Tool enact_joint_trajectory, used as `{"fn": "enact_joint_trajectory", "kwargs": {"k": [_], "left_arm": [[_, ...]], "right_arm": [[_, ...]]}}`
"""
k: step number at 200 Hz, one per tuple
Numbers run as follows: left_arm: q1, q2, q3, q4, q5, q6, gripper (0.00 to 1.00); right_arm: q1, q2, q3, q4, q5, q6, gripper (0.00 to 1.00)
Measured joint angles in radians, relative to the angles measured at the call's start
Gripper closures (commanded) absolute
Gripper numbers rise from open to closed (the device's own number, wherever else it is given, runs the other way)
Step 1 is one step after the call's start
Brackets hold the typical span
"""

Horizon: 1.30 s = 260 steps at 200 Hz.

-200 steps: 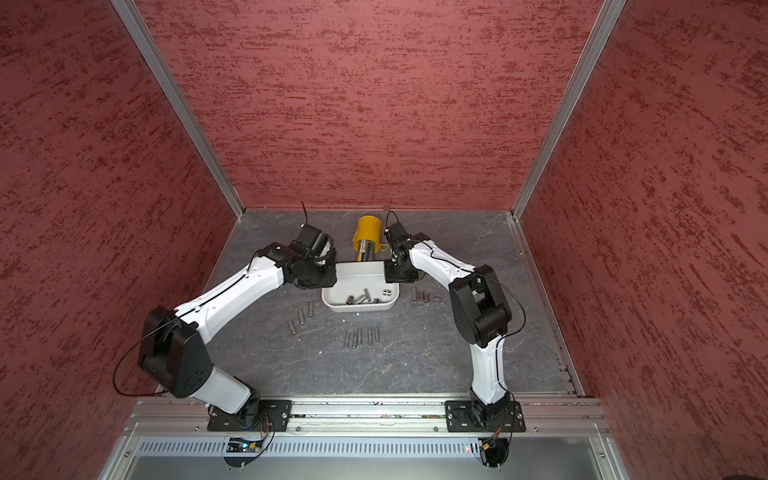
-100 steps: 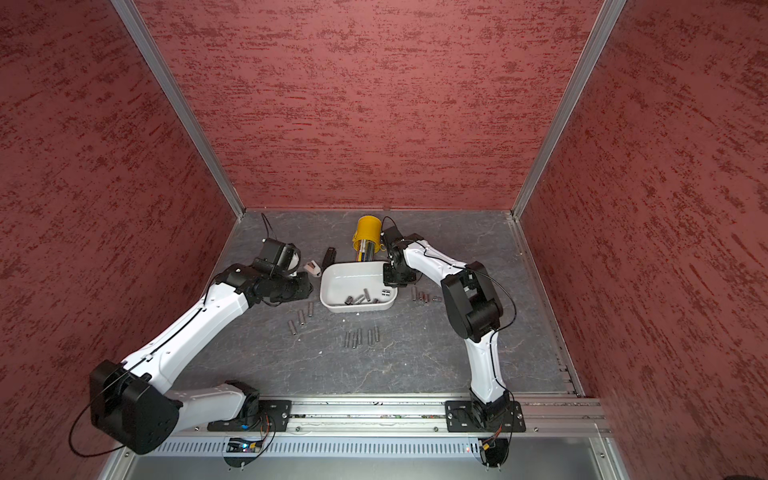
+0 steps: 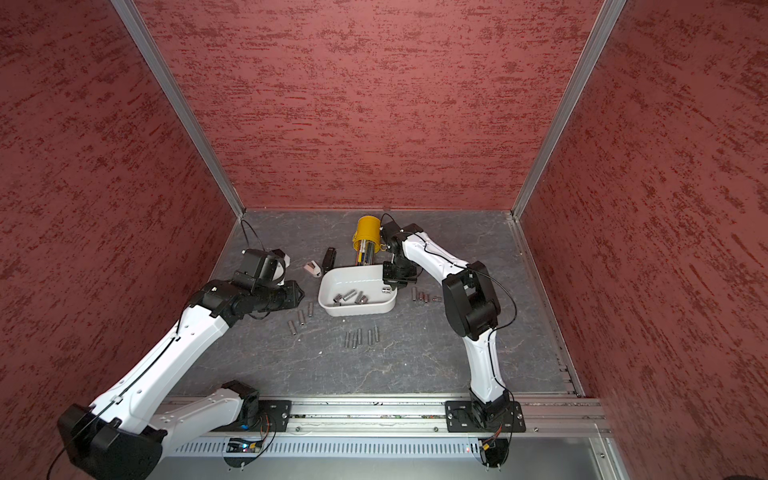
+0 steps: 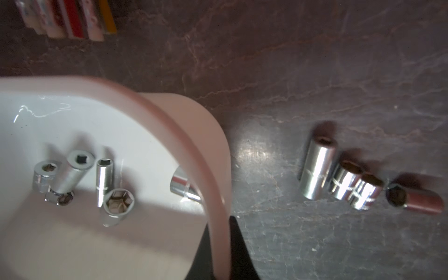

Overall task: Take out the socket from the storage box
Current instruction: Adjust the storage box at the center of the board.

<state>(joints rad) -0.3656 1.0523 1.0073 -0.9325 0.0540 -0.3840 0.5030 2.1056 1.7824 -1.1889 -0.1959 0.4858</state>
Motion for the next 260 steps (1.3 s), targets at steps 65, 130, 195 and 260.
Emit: {"fn": "enact_joint_trajectory", "kwargs": {"k": [65, 130, 195, 260], "left_arm": [[0.004, -0.037, -0.028, -0.011, -0.001, 0.008, 0.64], [0.004, -0.037, -0.03, -0.011, 0.0, 0.015, 0.63], [0.004, -0.012, -0.03, -0.011, 0.0, 0.016, 0.62], [0.004, 0.001, -0.031, -0.01, -0.003, 0.016, 0.6]], "right_arm": [[-0.024, 0.044, 0.036, -0.07, -0.07, -0.019, 1.0], [-0.03, 0.052, 0.044, -0.066, -0.076, -0.023, 1.0], [-0.032, 0.106, 0.111, -0.047, -0.053, -0.053, 1.0], [-0.035, 0.114, 0.108, -0.006, -0.051, -0.064, 0.87]]}}
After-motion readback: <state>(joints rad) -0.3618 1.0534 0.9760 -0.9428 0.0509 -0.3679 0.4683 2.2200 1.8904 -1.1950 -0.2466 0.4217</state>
